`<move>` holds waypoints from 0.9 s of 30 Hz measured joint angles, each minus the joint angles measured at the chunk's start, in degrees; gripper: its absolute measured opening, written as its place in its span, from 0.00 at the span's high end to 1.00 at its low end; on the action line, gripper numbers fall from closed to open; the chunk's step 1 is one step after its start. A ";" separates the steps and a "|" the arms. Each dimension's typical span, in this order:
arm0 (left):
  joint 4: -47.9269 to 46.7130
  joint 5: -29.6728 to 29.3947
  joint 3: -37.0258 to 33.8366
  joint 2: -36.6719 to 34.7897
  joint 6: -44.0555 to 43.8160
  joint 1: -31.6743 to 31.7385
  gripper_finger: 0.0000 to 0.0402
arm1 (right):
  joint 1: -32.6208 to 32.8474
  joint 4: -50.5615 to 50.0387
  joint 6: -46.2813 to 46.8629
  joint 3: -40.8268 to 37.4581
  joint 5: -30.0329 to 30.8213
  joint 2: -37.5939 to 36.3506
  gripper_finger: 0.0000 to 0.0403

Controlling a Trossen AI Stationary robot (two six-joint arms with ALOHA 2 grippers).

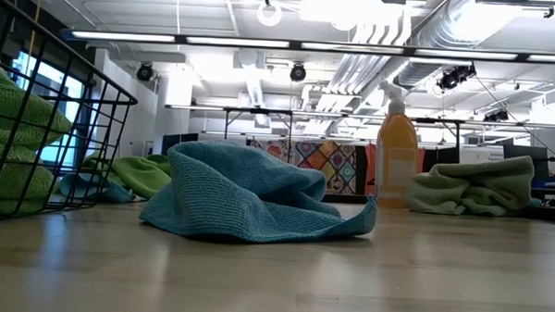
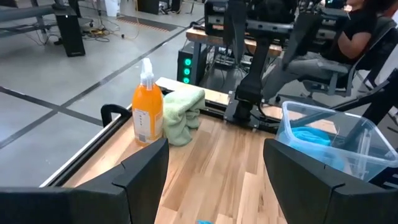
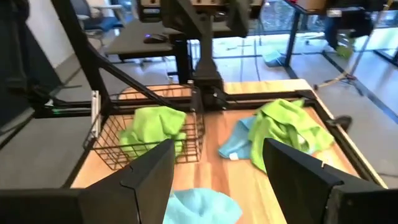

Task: Sort microfiber towel by color & place in baskets
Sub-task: Put the green microfiber cloth into the black wire basket

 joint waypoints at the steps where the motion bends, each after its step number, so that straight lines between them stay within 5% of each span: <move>1: 0.09 -0.02 0.00 0.00 0.02 0.00 0.38 | 0.00 -0.96 0.00 0.00 0.83 -0.70 0.40; 7: 0.08 -0.02 0.00 0.00 0.00 -0.04 0.38 | 0.02 2.60 0.82 -6.08 4.17 -6.21 0.40; 18: 0.37 0.46 0.00 0.00 0.07 0.00 0.38 | 0.02 41.61 8.10 -30.72 7.71 -15.47 0.40; 27: -9.97 -1.35 0.00 -0.33 -5.03 -0.04 0.38 | 0.02 43.30 7.56 -31.26 11.35 -15.35 0.40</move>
